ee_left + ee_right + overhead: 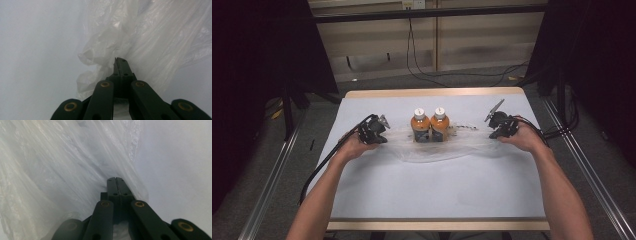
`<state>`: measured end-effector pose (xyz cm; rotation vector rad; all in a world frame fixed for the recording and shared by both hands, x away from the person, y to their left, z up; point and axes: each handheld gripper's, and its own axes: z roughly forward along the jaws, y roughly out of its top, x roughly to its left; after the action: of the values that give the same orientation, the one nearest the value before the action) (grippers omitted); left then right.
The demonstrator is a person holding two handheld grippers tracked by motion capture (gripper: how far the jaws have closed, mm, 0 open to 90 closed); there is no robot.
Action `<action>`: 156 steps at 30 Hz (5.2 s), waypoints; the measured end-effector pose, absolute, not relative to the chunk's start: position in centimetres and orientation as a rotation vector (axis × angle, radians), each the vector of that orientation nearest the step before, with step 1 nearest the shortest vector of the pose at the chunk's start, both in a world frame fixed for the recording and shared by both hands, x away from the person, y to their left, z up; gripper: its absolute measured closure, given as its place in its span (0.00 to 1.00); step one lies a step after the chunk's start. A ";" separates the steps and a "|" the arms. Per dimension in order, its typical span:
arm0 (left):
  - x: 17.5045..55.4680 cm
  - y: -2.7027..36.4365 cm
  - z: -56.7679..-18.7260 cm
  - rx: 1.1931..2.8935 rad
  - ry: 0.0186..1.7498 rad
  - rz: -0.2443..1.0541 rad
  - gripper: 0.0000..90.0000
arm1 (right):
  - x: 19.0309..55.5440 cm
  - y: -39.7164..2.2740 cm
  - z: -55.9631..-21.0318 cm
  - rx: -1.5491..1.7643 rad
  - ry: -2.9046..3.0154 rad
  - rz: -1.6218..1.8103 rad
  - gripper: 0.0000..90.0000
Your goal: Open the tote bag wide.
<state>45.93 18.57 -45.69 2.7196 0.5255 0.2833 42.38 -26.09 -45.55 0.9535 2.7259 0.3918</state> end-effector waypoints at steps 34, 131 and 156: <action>40.9 19.0 -43.4 2.244 0.577 0.180 1.00 | 39.3 -25.2 -43.0 1.008 2.490 0.938 1.00; 36.5 9.8 -48.0 2.353 0.338 0.032 1.00 | 50.3 -12.5 -47.4 1.234 2.645 0.940 1.00; 35.7 10.2 -48.0 2.344 0.308 0.000 1.00 | 53.3 -11.1 -47.2 1.302 2.598 0.832 1.00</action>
<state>35.71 10.21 -47.99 2.3438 0.3078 0.0002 53.32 -11.08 -47.15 1.3019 2.5980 0.8318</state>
